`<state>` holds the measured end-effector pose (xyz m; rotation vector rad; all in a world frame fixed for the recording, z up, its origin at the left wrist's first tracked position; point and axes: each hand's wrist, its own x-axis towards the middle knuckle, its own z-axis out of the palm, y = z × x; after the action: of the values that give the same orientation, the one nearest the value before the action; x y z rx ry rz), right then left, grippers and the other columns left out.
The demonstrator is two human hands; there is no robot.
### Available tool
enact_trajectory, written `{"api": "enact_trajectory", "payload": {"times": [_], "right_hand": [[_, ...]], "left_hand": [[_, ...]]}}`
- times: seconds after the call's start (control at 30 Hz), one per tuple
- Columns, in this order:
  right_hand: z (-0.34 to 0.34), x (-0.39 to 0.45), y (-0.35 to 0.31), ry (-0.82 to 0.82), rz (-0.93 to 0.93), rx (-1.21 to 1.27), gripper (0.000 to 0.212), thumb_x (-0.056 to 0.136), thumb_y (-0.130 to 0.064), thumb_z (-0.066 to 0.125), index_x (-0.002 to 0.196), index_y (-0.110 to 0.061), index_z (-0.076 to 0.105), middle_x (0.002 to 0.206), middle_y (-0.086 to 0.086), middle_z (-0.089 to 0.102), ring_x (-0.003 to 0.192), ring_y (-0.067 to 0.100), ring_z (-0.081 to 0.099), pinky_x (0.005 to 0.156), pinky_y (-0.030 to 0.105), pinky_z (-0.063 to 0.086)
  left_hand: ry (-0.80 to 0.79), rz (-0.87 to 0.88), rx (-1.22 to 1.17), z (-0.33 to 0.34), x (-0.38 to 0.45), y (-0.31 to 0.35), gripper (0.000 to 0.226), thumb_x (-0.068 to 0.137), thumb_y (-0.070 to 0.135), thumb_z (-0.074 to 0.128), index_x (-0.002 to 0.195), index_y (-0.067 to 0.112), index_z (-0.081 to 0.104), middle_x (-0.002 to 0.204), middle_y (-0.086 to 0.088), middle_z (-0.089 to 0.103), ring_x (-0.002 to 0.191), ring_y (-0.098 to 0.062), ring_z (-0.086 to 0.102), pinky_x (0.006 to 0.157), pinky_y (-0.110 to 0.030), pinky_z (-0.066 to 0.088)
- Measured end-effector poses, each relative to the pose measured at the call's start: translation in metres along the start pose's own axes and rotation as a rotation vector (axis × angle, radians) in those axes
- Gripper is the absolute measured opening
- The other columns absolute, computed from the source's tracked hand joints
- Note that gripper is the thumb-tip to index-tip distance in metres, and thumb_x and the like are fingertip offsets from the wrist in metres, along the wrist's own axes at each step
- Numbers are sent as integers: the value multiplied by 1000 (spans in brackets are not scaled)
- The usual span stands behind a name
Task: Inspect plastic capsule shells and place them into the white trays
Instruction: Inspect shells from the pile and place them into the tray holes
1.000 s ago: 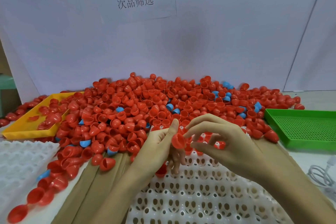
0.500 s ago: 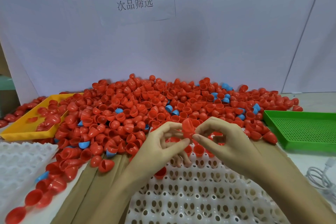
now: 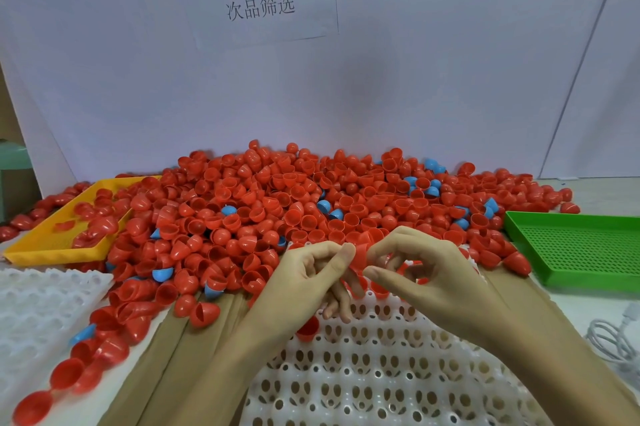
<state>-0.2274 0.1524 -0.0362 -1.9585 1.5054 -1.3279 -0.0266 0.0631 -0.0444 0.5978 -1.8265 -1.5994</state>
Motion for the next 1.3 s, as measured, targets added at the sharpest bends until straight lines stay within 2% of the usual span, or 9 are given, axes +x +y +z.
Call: {"api": "enact_trajectory", "payload": {"times": [0.17,0.27,0.37,0.47,0.6,0.73,1.03,1.17,1.3], "right_hand": [[-2,2,3,24,-10,0,9,91,-43,73,96,-37,77,100,-9,68,83,19,69,66,33,60],[-7,5,8,-25,48,-14,10,92,-44,71,97,-36,76,96,-13,70,79,17,71,64,28,59],[-5,5,14,-150,93,-54,7,96,-37,71,100,-34,75,90,-19,71,69,7,66,62,15,51],[5,0,13,-259,115,-105,5,96,-41,68,98,-40,73,99,-18,70,77,7,67,66,16,53],[16,-2,5,-335,32,-320,11,96,-50,63,101,-43,70,99,-21,63,90,6,63,76,18,54],[28,-2,-5,-376,-30,-428,13,100,-43,65,110,-39,72,104,-21,58,88,1,60,80,14,51],[35,-6,-7,-498,-138,-597,16,108,-32,57,120,-36,67,103,-11,50,74,-1,43,62,8,32],[31,-4,-8,-505,-75,-546,25,104,-50,54,120,-37,68,104,-19,50,81,-1,51,72,9,42],[22,5,-4,-429,36,-388,35,96,-58,53,113,-34,72,101,-22,60,94,1,60,84,14,52]], "left_hand": [[64,63,84,-1,2,-1,30,105,45,55,98,22,75,79,-11,74,48,-17,59,44,-18,41],[389,293,340,-8,4,-8,13,108,28,56,108,26,69,66,-1,64,47,-8,51,46,-19,39],[608,390,601,-18,7,-17,10,105,20,59,113,24,62,72,8,58,58,-13,55,54,-26,46],[553,303,777,-25,11,-29,18,104,22,61,122,23,61,97,13,61,91,-8,59,82,-27,53],[304,164,903,-27,15,-43,31,108,29,52,138,27,58,133,19,57,127,4,45,114,-26,35],[213,111,966,-29,17,-51,32,110,27,46,139,32,58,144,23,52,126,15,32,106,-16,18],[233,43,983,-29,20,-54,34,111,23,41,141,33,53,145,24,46,137,4,36,108,-19,17],[254,59,986,-28,18,-54,33,111,22,42,141,31,55,146,22,49,137,3,38,108,-17,18],[290,92,943,-29,17,-52,33,111,23,46,139,29,62,148,19,53,141,1,42,121,-27,24]]}}
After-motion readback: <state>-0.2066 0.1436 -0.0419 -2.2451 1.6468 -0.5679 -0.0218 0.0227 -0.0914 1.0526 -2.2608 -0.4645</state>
